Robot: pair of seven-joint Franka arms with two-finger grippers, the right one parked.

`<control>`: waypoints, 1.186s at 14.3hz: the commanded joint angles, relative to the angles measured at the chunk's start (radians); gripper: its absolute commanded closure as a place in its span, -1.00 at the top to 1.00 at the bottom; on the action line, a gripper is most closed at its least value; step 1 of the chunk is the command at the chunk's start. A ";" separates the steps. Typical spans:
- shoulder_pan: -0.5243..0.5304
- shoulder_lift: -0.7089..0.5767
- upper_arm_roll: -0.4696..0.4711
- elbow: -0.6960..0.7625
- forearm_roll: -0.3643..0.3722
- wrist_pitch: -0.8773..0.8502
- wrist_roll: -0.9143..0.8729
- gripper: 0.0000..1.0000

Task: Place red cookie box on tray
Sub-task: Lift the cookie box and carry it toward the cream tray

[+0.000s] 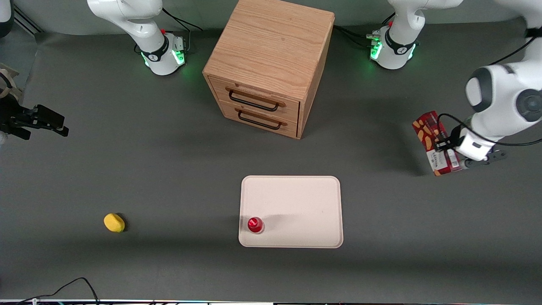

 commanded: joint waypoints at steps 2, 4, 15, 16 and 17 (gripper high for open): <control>-0.053 0.020 -0.044 0.313 -0.003 -0.340 -0.100 -1.00; -0.053 0.031 -0.090 0.435 -0.003 -0.459 -0.134 -1.00; -0.117 0.459 -0.443 1.017 -0.017 -0.578 -0.567 -1.00; -0.140 0.491 -0.444 1.017 -0.004 -0.507 -0.568 -1.00; -0.150 0.522 -0.447 1.017 0.000 -0.446 -0.564 -1.00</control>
